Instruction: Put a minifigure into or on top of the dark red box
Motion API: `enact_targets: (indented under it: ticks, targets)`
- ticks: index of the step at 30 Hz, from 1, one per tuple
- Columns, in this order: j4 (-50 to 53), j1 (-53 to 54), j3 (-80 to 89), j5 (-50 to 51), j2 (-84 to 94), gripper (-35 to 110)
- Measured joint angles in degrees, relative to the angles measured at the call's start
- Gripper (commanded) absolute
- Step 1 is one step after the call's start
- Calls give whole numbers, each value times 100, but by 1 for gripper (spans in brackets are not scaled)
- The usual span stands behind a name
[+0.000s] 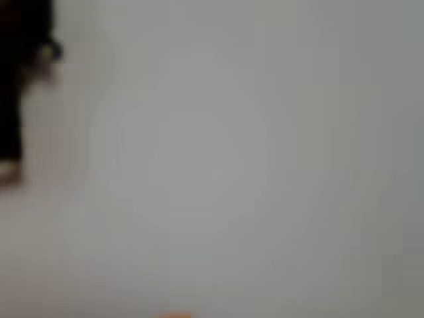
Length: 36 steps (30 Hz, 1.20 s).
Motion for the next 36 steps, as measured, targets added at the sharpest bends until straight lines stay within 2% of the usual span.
enact_targets:
  ticks: [2,6,12,20,25,30,36]
  targets:
    - [44,193,9,668,0,0]
    - [-316,519,-308,193,-9,0]
    - [-905,1652,-984,-519,-272,4]
    - [-1564,2355,-1072,35,-642,12]
    - [-1890,2716,-2030,53,-2821,10]
    - [-1468,2821,-4017,-88,-5941,10]
    - [-1037,3331,-5027,9,-7374,10]
